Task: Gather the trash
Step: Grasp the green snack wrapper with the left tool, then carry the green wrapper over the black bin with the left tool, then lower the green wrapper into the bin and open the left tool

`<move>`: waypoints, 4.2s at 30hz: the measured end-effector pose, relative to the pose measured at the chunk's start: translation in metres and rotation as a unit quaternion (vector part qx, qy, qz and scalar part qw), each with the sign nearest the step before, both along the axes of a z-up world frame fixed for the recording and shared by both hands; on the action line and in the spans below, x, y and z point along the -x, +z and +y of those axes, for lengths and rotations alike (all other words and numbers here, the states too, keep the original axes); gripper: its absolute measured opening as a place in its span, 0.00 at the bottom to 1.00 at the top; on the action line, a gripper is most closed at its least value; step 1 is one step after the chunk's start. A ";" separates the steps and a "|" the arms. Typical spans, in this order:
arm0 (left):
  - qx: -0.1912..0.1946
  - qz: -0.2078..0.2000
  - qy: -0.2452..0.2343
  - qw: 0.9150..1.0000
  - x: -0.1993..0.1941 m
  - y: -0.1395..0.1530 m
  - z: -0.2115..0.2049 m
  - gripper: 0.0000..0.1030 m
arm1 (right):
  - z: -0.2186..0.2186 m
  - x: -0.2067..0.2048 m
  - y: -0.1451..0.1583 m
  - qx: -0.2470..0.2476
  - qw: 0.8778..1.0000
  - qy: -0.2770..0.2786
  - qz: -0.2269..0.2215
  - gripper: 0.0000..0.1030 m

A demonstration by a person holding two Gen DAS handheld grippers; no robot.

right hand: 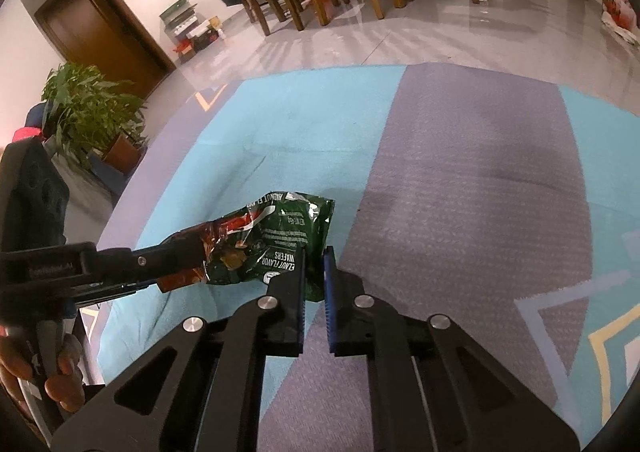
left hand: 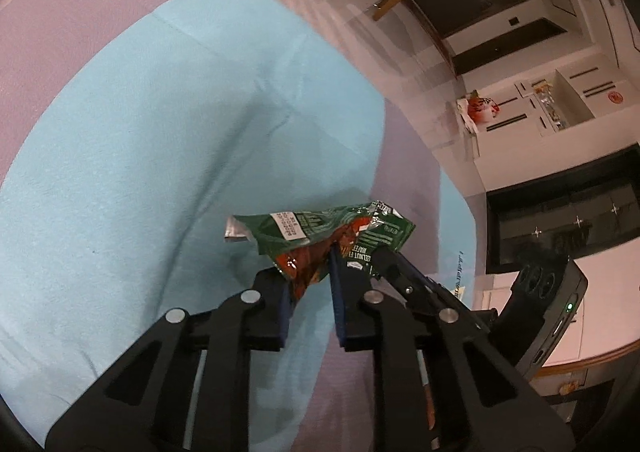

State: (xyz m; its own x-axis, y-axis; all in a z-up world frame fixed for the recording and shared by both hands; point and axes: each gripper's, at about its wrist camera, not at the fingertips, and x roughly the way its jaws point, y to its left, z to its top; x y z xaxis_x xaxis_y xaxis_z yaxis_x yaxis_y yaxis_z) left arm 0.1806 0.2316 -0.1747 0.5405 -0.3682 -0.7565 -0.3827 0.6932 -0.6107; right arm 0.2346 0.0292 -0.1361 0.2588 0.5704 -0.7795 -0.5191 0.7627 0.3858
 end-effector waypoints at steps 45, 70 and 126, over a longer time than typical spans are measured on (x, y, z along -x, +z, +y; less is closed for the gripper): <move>-0.108 -0.138 -0.325 0.929 -0.019 0.093 -0.341 0.16 | -0.336 0.122 0.097 0.025 0.946 -0.294 -0.138 0.08; -0.152 -0.131 -0.415 0.887 -0.048 0.076 -0.494 0.16 | -0.445 0.127 0.079 0.053 0.907 -0.400 -0.122 0.08; -0.198 -0.052 -0.435 0.877 -0.107 0.002 -0.560 0.44 | -0.492 0.059 0.023 0.073 0.899 -0.430 0.045 0.10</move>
State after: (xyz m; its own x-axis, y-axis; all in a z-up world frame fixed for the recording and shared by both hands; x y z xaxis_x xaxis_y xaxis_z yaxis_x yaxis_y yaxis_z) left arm 0.2874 -0.3285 -0.1729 0.2593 -0.3946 -0.8815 0.4390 0.8611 -0.2563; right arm 0.1754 -0.4625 -0.1131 0.4869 0.0788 -0.8699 0.3155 0.9128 0.2593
